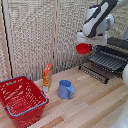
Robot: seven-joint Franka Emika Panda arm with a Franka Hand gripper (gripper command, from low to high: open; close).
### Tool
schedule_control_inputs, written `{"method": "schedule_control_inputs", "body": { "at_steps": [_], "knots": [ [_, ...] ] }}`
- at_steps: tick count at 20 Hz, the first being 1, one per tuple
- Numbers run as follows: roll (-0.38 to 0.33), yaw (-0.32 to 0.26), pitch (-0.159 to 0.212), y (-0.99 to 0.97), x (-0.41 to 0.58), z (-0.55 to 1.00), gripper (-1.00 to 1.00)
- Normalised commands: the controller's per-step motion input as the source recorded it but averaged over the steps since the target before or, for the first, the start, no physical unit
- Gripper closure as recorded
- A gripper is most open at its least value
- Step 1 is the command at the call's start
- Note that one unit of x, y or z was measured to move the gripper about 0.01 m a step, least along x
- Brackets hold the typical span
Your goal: Extend the gripper towards the oven tray handle. Grasp the handle and carefully pull the tray out of the oven. Move the gripper above the red bowl. Grab the red bowl gently. Lift the bowl and place it onto the oven tray.
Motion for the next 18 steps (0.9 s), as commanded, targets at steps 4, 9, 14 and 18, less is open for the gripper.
{"method": "schedule_control_inputs", "body": {
  "at_steps": [4,9,14,18],
  "knots": [
    [0.029,-0.108,0.012,-0.84,-0.091,0.43,1.0],
    [0.01,-0.182,0.019,-0.67,-0.288,0.1,1.0],
    [0.0,-0.195,-0.002,-0.54,-0.15,-0.12,1.0],
    [-0.003,-0.018,-0.005,-0.13,0.003,-0.29,1.0]
  ]
}}
